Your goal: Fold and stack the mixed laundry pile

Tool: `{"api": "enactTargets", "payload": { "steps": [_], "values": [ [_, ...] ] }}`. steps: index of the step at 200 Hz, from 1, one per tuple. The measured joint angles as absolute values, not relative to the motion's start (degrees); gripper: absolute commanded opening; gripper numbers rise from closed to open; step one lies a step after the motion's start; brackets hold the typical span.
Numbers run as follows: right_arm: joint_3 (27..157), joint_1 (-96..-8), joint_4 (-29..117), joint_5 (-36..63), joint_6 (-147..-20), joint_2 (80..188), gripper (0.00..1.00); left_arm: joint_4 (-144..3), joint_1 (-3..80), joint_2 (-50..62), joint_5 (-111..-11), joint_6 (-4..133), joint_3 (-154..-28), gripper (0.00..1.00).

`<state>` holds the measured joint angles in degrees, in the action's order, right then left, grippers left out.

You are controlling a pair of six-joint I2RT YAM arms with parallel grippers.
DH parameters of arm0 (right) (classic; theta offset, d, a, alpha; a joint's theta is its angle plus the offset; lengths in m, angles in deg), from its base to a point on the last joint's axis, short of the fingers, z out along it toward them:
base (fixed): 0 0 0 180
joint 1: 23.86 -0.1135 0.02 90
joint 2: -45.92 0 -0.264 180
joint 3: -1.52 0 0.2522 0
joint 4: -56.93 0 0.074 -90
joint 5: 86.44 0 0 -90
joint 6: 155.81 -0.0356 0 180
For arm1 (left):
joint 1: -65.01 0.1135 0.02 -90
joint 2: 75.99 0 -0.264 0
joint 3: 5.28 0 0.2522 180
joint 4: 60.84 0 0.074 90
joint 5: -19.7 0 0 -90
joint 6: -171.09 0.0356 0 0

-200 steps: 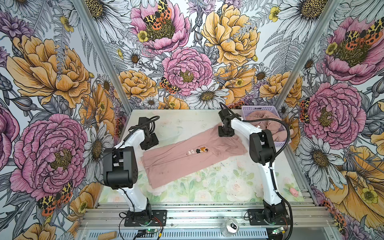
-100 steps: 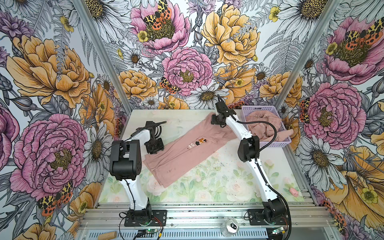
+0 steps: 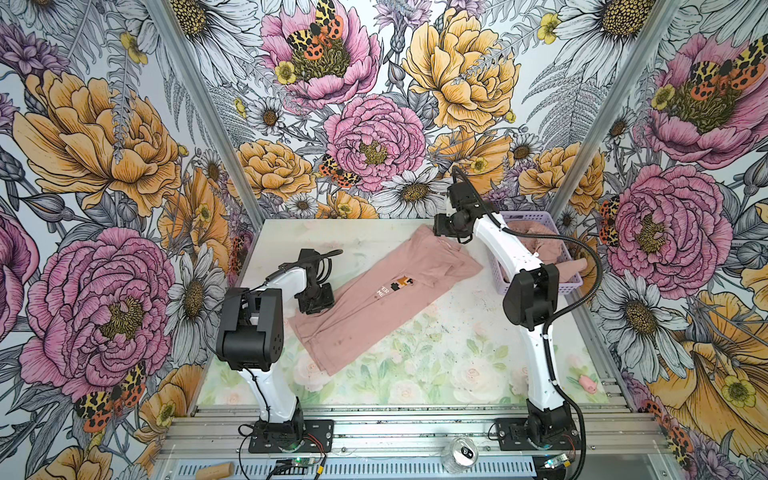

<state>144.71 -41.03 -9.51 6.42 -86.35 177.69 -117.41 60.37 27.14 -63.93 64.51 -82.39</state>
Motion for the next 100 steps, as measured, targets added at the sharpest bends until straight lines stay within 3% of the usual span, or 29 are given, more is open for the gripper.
{"api": "enactTargets", "payload": {
  "steps": [46,100],
  "values": [
    [128.08,-41.03,-7.2,6.87,-89.54,175.44,0.65,-117.34,55.95,24.17,-61.52,62.41,-78.41,0.42],
    [120.58,-41.55,-6.45,6.57,-94.54,175.3,0.65,-116.99,48.78,19.49,-58.16,57.56,-72.51,0.41]
  ]
}}
